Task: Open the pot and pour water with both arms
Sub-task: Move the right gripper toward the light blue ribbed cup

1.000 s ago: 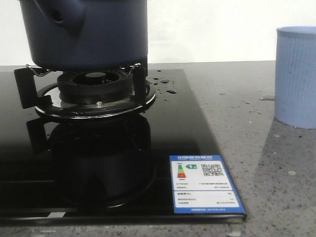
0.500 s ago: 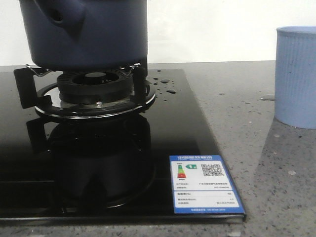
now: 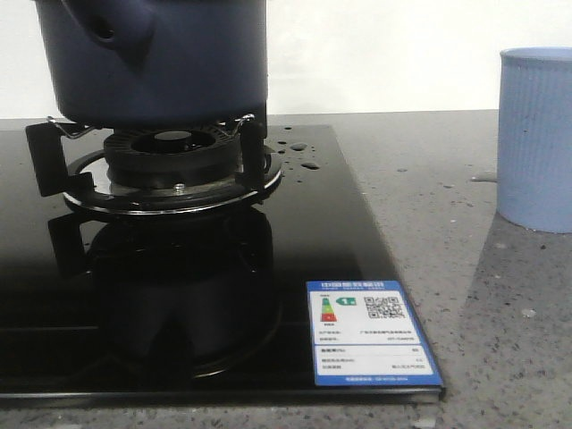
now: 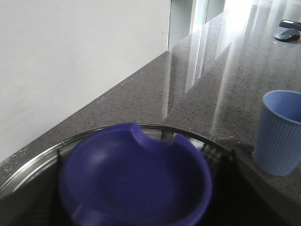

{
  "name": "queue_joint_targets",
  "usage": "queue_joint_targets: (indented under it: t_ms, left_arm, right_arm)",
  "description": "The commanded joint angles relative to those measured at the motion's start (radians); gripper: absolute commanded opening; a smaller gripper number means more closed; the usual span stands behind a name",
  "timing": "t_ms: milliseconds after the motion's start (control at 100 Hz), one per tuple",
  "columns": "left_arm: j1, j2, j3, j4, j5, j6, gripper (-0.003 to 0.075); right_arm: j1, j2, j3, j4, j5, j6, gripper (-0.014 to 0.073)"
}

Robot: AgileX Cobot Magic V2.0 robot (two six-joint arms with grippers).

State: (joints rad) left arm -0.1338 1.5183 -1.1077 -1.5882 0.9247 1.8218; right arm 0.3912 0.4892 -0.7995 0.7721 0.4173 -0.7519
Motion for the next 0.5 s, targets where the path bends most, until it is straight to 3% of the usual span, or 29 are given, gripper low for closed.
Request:
queue_joint_targets:
  t_ms: [0,80,140,370,490]
  left_arm:
    - [-0.007,-0.029,-0.032,-0.072,0.028,0.005,0.0379]
    - [-0.007,-0.029,-0.032,-0.074,0.03,0.005,0.0278]
    - [-0.005,-0.029,-0.032,-0.074,0.034,0.005,0.0244]
    - [0.001,-0.094,-0.032,-0.09,0.036,0.005,0.0244]
    - [0.011,-0.165,-0.032,-0.104,0.032,0.005,0.0244]
  right_arm:
    - [0.001,0.015,-0.033,0.011,-0.055,-0.01,0.0657]
    - [0.001,0.015,-0.033,0.011,-0.062,-0.01,0.0657]
    - [0.001,0.015,-0.033,-0.009,-0.078,-0.01,0.0657]
    - [-0.017,0.015,0.003,-0.218,-0.149,-0.008,0.0657]
    - [-0.066,0.016,0.077,-0.25,-0.164,-0.007,0.0657]
